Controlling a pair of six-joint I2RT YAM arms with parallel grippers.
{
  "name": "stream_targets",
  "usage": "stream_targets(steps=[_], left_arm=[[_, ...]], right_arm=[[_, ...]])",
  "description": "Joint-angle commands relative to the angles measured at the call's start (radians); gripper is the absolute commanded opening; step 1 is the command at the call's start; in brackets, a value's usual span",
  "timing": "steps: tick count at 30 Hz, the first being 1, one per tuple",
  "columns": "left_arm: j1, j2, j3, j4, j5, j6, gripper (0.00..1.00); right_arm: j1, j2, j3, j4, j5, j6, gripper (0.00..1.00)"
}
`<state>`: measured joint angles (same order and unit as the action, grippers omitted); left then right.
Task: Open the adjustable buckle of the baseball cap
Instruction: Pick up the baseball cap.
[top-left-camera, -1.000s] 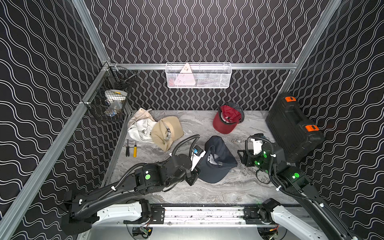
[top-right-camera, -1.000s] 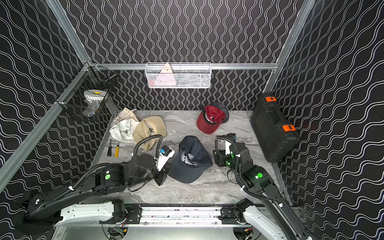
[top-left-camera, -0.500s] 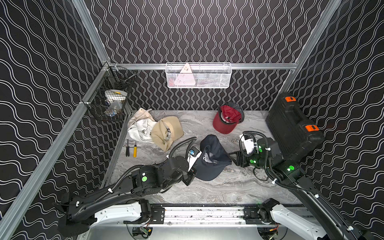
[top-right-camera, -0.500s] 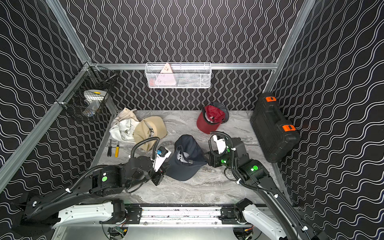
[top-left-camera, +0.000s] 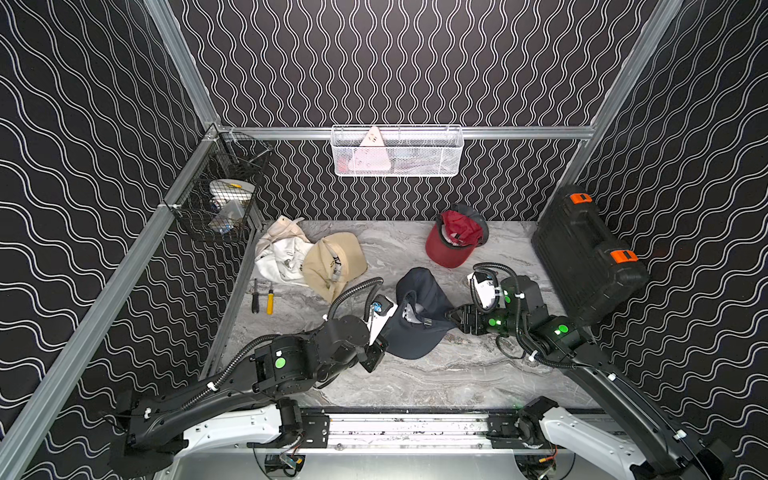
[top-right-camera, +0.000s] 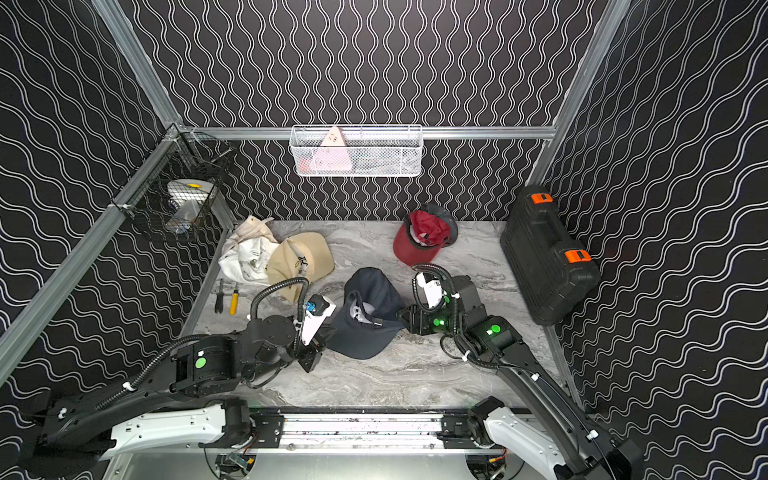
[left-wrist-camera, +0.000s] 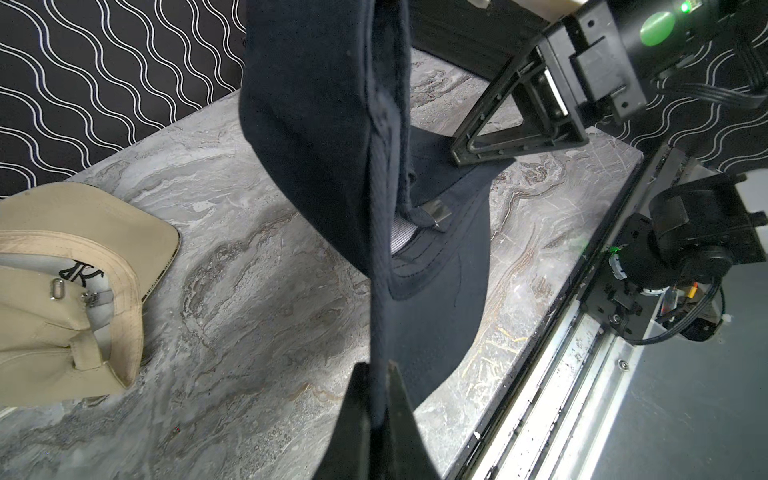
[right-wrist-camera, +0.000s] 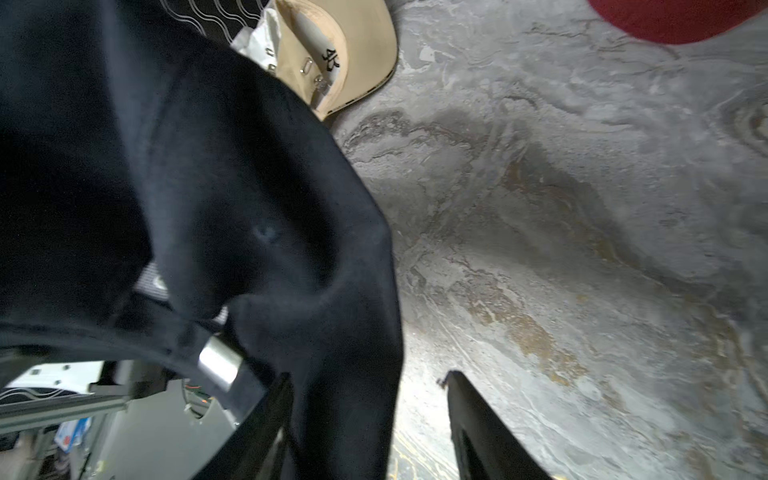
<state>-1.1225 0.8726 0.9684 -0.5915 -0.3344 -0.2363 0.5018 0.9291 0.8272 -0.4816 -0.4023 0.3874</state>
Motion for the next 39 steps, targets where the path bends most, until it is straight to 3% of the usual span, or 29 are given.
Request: stream_targets(steps=[1,9,24,27,28,34,39], left_arm=[[0.000,-0.022,-0.027,0.095,0.013,0.015,0.00],[0.000,-0.030,-0.049,0.114,0.002,0.029,0.00],[0.000,-0.071,-0.085,0.118,-0.033,0.028,0.00],[0.000,-0.050,-0.078,0.098,-0.052,0.017,0.00],[0.000,-0.043,-0.074,0.088,-0.065,0.014,0.03],[0.000,-0.028,-0.081,0.074,-0.098,0.003,0.43],[0.000,-0.024,-0.088,0.070,-0.096,-0.006,0.59]], right_arm=[[0.000,-0.002,-0.013,0.119,-0.130,0.062,0.57],[-0.008,0.019,-0.040,0.209,-0.248,0.111,0.37],[-0.025,0.004,-0.021,0.155,-0.222,0.075,0.00],[-0.028,-0.018,-0.015,0.160,-0.230,0.097,0.00],[-0.029,-0.027,-0.008,0.157,-0.233,0.103,0.00],[-0.031,-0.064,0.052,0.134,-0.239,0.118,0.00],[-0.032,-0.070,0.081,0.141,-0.258,0.127,0.00]])
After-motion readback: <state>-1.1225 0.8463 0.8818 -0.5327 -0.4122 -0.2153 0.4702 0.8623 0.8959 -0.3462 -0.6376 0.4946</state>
